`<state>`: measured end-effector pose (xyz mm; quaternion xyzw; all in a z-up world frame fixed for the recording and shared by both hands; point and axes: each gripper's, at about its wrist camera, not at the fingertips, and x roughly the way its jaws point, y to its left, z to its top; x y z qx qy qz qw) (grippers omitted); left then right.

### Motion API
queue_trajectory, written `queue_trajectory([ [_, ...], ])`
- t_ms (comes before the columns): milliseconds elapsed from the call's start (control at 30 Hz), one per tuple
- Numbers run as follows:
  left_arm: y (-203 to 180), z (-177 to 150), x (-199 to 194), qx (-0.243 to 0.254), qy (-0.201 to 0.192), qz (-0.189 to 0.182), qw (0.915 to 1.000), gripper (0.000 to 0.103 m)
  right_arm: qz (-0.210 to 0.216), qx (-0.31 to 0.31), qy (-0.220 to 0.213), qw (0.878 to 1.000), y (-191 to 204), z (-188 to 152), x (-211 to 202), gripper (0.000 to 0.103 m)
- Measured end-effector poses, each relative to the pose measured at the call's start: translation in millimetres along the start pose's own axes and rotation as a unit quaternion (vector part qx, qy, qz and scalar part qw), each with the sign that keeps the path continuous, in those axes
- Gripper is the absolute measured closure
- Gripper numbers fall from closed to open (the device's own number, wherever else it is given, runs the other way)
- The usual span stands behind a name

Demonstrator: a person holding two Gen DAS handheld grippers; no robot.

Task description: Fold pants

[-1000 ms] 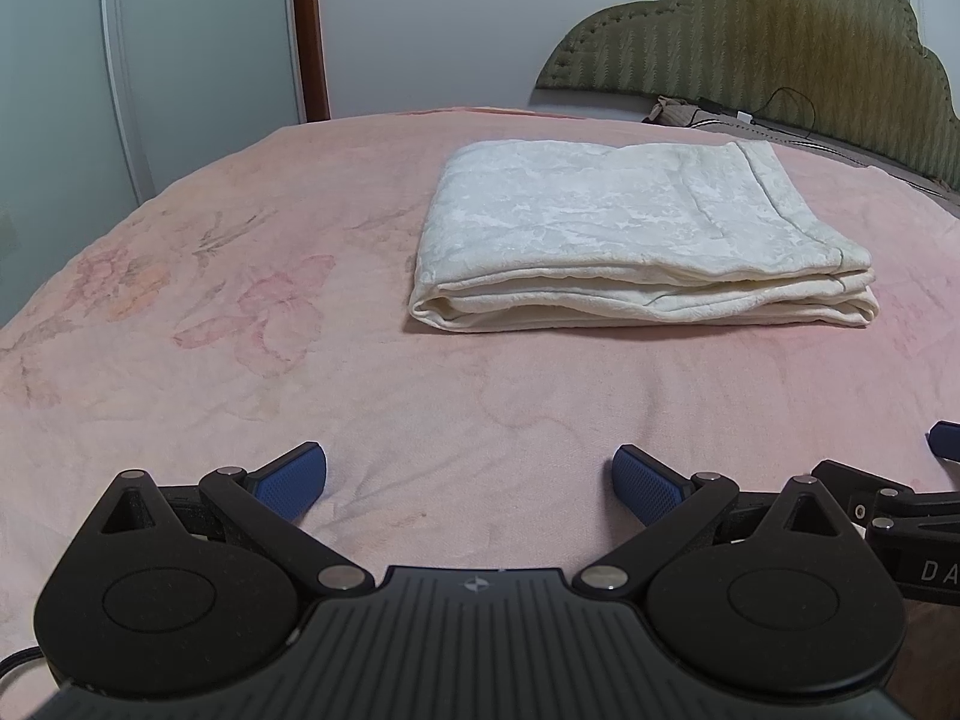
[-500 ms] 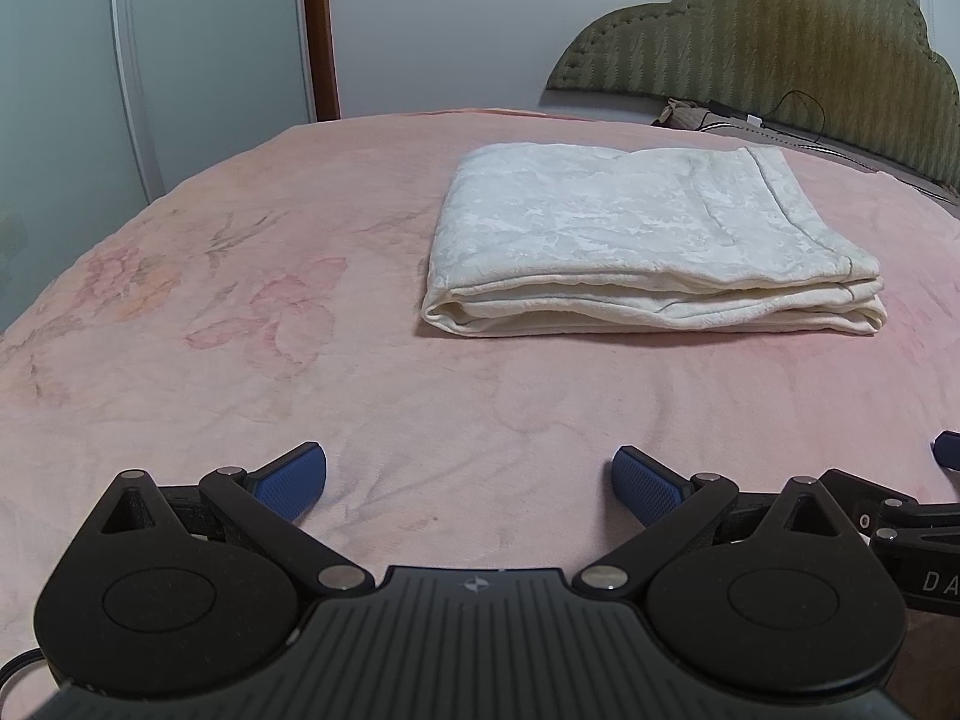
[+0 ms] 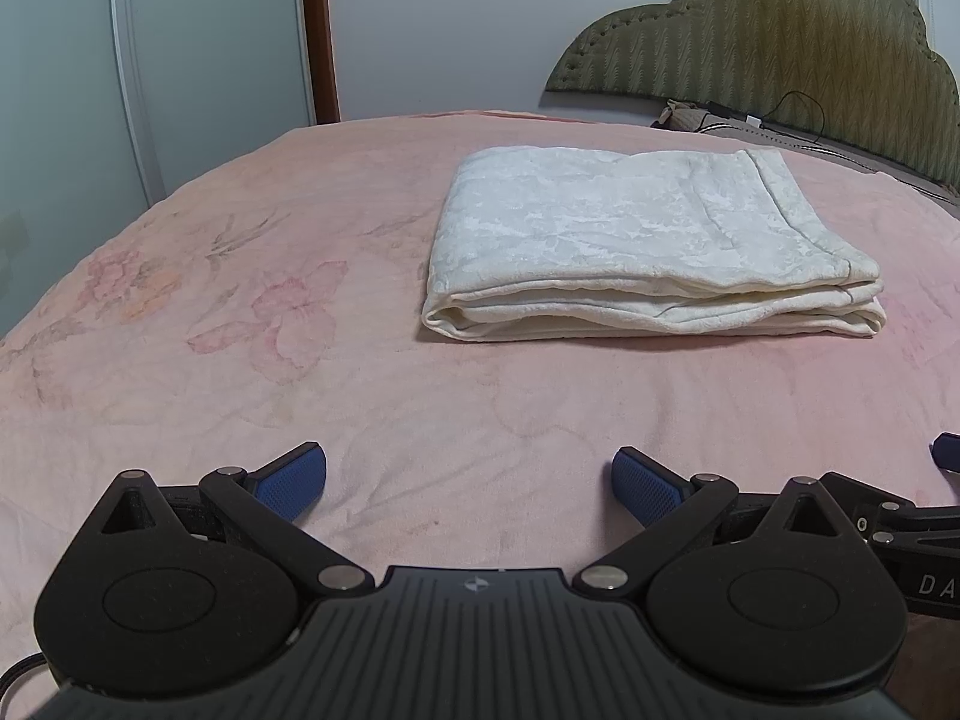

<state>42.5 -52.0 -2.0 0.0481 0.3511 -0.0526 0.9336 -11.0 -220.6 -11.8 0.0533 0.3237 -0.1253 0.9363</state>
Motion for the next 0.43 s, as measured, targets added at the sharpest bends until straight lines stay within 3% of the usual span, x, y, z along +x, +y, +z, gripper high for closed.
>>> queue_trajectory([
  [433,1.1,1.9,-2.9,0.001,-0.010,0.004,0.9999,0.000,0.000,0.000,0.000,1.000,0.0,0.0,-0.1,0.000],
])
